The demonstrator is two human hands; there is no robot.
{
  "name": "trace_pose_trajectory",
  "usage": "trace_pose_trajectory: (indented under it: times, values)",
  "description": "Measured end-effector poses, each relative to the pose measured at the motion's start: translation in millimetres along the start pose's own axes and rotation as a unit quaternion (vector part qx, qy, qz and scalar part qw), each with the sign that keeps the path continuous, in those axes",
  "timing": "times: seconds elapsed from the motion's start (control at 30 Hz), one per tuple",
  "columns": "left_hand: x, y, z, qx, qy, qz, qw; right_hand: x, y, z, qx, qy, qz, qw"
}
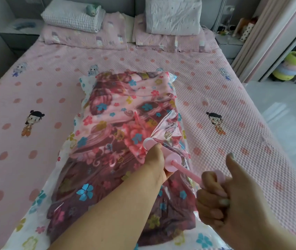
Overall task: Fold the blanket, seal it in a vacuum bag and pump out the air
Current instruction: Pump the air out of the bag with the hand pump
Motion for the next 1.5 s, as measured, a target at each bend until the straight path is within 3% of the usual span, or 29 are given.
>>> trace_pose_trajectory:
  times: [0.07,0.17,0.27,0.37,0.47,0.53,0.63,0.73,0.93,1.1,1.2,1.4,1.5]
  values:
    - [0.6,-3.3,0.0,-0.002,-0.003,0.000,1.000,8.7,-1.1,-1.1,0.023,0.013,0.022,0.999]
    - [-1.5,-12.7,-0.5,0.013,-0.027,-0.042,0.999,36.9,-21.8,-10.4,-0.029,0.039,0.076,0.996]
    - [-3.3,-17.2,-2.5,0.030,-0.050,-0.078,0.995,40.3,-26.5,-9.7,-0.064,0.078,0.020,0.995]
    - [-3.8,-6.5,-9.1,-0.008,-0.003,-0.005,1.000,11.5,5.5,-3.5,-0.034,0.014,-0.002,0.999]
    - [-2.3,-3.5,-4.2,-0.004,-0.014,0.010,1.000,-6.9,14.9,-4.9,0.000,0.008,-0.041,0.999]
    - [0.5,-5.0,-2.9,-0.016,-0.007,0.017,1.000,3.4,10.3,-6.8,0.009,0.015,-0.004,1.000]
    - [-4.7,-10.7,4.9,0.013,-0.041,-0.018,0.999,31.1,-17.1,-12.2,-0.030,0.021,0.043,0.998]
    - [-15.1,-23.7,4.7,0.046,-0.090,-0.087,0.991,39.2,-18.7,-14.5,-0.035,0.052,0.014,0.998]
    - [-0.5,-0.4,-11.8,0.030,-0.058,0.045,0.997,-24.0,32.6,12.4,-0.003,0.004,-0.068,0.998]
    - [-6.0,-3.8,-9.9,0.051,-0.085,0.003,0.995,13.4,2.1,7.1,-0.035,0.035,0.018,0.999]
    - [-8.9,-6.7,-12.1,0.058,-0.098,-0.034,0.993,18.8,-8.8,7.5,-0.053,0.076,-0.033,0.995]
    - [0.2,6.8,-11.4,0.028,-0.057,0.053,0.997,-42.0,35.1,19.4,0.004,0.017,-0.114,0.993]
    - [1.7,2.0,-14.1,0.016,-0.052,0.036,0.998,-15.0,23.8,13.6,-0.004,0.028,-0.037,0.999]
Point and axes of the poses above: each hand's wrist, its own x-axis towards the middle knuckle, its own y-axis out of the back of the hand, z = x × y, the point moved 7 cm from there along x, towards the middle knuckle, and after that the axes turned 11 degrees about z, right-handed, at the moved point
